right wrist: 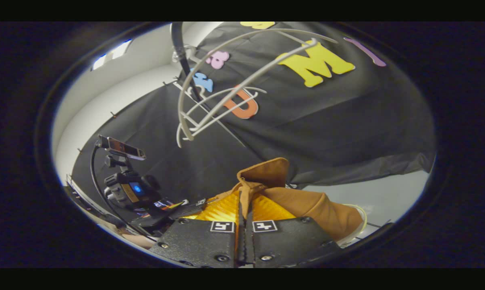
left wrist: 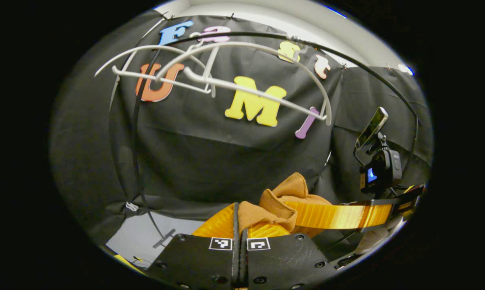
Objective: Grasp the clothes on the hanger with both hands and then place them into the laundry hamper below.
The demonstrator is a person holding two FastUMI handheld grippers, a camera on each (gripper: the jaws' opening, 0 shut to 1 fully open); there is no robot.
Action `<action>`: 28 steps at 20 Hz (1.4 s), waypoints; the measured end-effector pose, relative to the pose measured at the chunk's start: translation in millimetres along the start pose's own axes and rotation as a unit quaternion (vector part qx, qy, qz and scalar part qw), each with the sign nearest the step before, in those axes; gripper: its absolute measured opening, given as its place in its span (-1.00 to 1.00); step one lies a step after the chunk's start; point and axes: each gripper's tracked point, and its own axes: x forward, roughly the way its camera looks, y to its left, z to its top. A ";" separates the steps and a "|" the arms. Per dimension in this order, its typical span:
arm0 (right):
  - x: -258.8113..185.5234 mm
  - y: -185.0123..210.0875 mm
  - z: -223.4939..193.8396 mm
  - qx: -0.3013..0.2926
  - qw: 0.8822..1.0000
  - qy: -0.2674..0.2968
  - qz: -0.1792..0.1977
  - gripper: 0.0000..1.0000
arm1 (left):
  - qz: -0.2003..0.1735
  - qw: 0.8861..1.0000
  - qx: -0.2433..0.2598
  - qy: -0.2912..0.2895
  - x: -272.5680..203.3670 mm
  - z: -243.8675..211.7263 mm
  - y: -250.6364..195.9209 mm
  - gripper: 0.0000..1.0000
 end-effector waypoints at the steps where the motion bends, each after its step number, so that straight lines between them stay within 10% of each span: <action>1: 3.9 -15.6 -16.1 0.006 1.000 0.014 -0.019 -0.95 | 0.002 1.000 -0.004 0.021 6.4 -21.5 2.3 -1.00; 13: 36.4 -117.4 -219.5 0.092 0.956 0.218 -0.172 -0.92 | 0.075 0.961 -0.101 0.247 -6.5 -255.4 39.1 -1.00; 28: 35.6 -132.3 -213.7 0.031 0.948 0.208 -0.240 -0.87 | 0.107 0.956 -0.063 0.265 -20.9 -254.5 54.5 -0.93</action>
